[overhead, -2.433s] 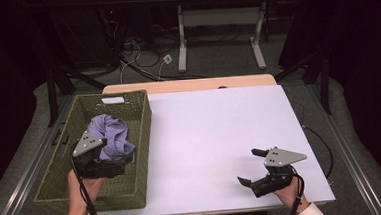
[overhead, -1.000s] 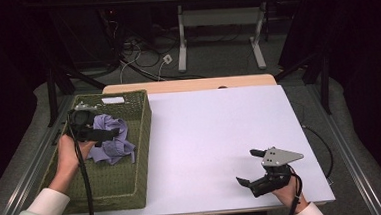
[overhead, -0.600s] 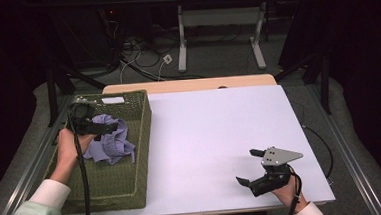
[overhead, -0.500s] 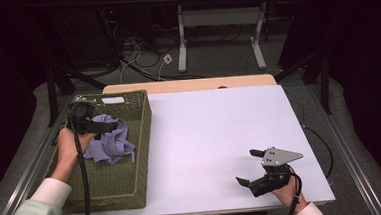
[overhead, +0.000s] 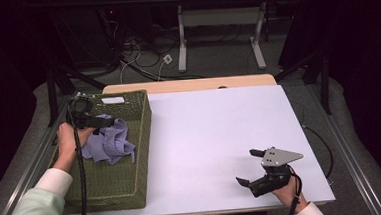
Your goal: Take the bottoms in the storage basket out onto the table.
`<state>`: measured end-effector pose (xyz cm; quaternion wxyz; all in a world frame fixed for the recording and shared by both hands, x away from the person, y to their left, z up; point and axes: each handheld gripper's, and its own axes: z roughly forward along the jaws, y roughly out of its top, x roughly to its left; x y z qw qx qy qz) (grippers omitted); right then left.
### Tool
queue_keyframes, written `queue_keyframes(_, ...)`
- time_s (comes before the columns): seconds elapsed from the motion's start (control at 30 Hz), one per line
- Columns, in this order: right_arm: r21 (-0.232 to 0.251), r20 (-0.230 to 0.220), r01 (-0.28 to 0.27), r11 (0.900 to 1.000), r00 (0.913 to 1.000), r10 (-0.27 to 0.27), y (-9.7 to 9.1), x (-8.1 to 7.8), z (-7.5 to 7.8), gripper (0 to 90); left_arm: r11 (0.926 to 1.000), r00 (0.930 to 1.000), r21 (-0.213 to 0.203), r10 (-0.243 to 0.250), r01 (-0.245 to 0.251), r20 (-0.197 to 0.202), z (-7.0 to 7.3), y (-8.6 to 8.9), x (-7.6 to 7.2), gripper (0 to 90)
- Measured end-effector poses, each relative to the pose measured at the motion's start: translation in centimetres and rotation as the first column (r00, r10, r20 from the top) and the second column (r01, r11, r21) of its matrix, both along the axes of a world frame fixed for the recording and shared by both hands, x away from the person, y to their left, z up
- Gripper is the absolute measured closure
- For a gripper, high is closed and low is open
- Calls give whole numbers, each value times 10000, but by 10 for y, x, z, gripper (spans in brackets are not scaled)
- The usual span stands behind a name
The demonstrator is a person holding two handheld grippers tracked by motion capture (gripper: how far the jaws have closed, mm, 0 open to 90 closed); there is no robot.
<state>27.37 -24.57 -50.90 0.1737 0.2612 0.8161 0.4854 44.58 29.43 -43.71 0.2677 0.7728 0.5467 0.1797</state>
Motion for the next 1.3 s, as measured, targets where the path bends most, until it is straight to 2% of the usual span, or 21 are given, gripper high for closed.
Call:
queue_keyframes(0.27,-17,10,-25,10000,10000,25,1,0,0,5,9998,9998,111,144,-142,-169,-9,4,9,0)
queue_keyframes(0.57,-59,12,24,10000,10000,-24,0,1,0,6,9988,9991,455,191,-173,-390,-24,3,21,0)
queue_keyframes(0.67,-67,5,18,10000,10000,-18,0,0,-1,6,9994,9978,64,336,-332,-578,-28,6,25,0)
queue_keyframes(0.73,-53,-1,5,10000,10000,-5,0,0,-1,6,9991,9974,118,411,-405,-585,-28,8,27,0)
queue_keyframes(0.83,-79,31,-48,10000,10000,48,0,0,0,6,9987,9968,-49,510,-514,-623,-29,12,32,0)
queue_keyframes(1.2,-56,58,4,10000,10000,-4,-1,0,0,8,9981,9961,334,543,-520,-700,-36,12,36,0)
queue_keyframes(1.3,-62,145,-3,10000,9999,4,-1,-1,1,8,9972,9968,466,602,-578,-517,-36,13,37,0)
